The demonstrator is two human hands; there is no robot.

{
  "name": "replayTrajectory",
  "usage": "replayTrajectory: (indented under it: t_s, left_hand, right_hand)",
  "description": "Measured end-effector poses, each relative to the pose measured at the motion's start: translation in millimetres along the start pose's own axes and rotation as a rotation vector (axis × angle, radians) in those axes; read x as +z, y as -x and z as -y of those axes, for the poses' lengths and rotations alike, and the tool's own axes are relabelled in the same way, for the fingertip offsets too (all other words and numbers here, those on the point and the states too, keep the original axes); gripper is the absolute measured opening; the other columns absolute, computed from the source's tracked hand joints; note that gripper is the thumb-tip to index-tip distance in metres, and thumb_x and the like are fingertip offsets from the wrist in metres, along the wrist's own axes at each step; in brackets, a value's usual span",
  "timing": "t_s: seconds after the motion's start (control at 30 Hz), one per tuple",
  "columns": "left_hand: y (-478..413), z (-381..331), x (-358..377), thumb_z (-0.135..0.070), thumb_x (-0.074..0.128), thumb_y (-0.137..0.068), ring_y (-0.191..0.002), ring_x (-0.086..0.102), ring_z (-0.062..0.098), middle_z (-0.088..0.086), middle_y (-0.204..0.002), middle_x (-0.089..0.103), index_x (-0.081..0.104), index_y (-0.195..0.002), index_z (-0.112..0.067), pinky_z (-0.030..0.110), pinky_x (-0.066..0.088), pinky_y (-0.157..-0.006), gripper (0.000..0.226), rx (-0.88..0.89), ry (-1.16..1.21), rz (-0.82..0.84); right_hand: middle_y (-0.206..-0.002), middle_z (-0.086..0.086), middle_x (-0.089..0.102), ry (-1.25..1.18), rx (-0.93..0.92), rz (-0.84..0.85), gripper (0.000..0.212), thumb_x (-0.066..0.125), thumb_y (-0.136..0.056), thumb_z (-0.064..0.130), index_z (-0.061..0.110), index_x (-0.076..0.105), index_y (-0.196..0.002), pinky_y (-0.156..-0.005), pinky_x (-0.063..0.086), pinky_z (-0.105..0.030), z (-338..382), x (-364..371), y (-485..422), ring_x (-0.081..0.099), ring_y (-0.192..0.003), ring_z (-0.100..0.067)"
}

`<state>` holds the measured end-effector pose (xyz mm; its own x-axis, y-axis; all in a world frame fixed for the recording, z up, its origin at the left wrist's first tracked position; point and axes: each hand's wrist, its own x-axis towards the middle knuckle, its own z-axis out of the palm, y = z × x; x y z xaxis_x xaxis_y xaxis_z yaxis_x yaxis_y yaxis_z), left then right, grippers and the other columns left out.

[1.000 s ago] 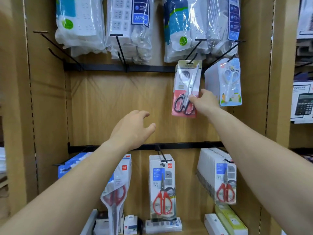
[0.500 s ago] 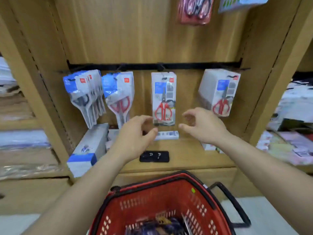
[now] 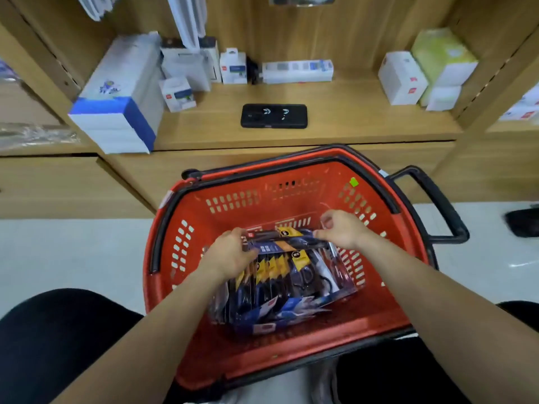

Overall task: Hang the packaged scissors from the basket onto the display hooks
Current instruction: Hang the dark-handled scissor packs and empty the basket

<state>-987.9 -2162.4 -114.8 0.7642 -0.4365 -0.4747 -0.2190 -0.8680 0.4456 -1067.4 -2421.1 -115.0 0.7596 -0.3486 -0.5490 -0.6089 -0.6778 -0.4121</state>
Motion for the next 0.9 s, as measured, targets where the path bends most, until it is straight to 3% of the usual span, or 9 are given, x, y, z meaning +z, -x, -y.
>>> replayTrajectory:
  t_s: [0.23,0.4,0.53,0.63,0.7,0.8,0.9]
  left_hand:
    - [-65,31,55,-0.043,0.070,-0.094,-0.127,0.056,0.032,0.010,-0.140,0.057,0.049,-0.144,-0.018,0.052,0.045,-0.112,0.060,-0.191,0.044,0.005]
    - [-93,50,85,-0.045,0.066,-0.096,-0.123,0.059,0.034,0.011,-0.133,0.063,0.055,-0.131,-0.020,0.046,0.049,-0.107,0.045,-0.271,0.125,-0.010]
    - [-94,53,101,-0.044,0.062,-0.099,-0.133,0.050,0.037,0.009,-0.129,0.068,0.059,-0.133,-0.030,0.049,0.052,-0.103,0.037,-0.263,0.096,-0.037]
    - [-96,52,101,-0.031,0.068,-0.095,-0.126,0.059,0.036,0.005,-0.120,0.074,0.062,-0.132,-0.028,0.049,0.054,-0.100,0.037,-0.259,0.132,-0.084]
    - [-97,54,100,-0.024,0.071,-0.092,-0.118,0.065,0.033,0.003,-0.117,0.075,0.064,-0.129,-0.026,0.046,0.055,-0.099,0.038,-0.276,0.170,-0.087]
    - [-95,55,97,-0.018,0.075,-0.091,-0.115,0.067,0.028,0.001,-0.122,0.074,0.064,-0.131,-0.025,0.038,0.054,-0.100,0.041,-0.283,0.210,-0.089]
    - [-84,57,99,-0.019,0.074,-0.094,-0.114,0.068,0.025,-0.001,-0.124,0.074,0.064,-0.133,-0.028,0.034,0.054,-0.098,0.042,-0.260,0.251,-0.072]
  right_hand:
    - [-0.154,-0.014,0.049,-0.053,0.079,0.129,0.062,0.063,-0.100,0.038,0.008,0.045,-0.151,-0.112,0.043,-0.039,-15,60,-84,0.052,-0.136,-0.033]
    - [-0.157,-0.007,0.046,-0.009,0.018,0.125,0.051,0.051,-0.105,0.045,0.019,0.049,-0.149,-0.110,0.042,-0.038,-21,93,-127,0.051,-0.135,-0.031]
    - [-0.169,-0.003,0.022,0.107,0.008,0.214,0.061,0.035,-0.108,0.054,0.026,0.027,-0.162,-0.121,0.027,-0.043,-31,111,-138,0.027,-0.152,-0.035]
    - [-0.172,-0.004,0.009,0.123,0.058,0.242,0.068,0.030,-0.105,0.064,0.033,0.016,-0.164,-0.123,0.019,-0.047,-32,113,-139,0.013,-0.156,-0.038]
    - [-0.169,-0.009,0.015,0.196,0.055,0.252,0.073,0.036,-0.100,0.070,0.034,0.024,-0.162,-0.122,0.023,-0.047,-33,114,-137,0.017,-0.154,-0.038]
    - [-0.150,-0.007,0.031,0.169,0.032,0.237,0.077,0.059,-0.089,0.070,0.026,0.043,-0.149,-0.112,0.036,-0.045,-35,114,-128,0.030,-0.142,-0.029]
    - [-0.132,-0.001,0.051,0.065,0.029,0.302,0.066,0.076,-0.081,0.062,0.025,0.047,-0.127,-0.086,0.046,-0.037,-41,114,-115,0.053,-0.115,-0.020]
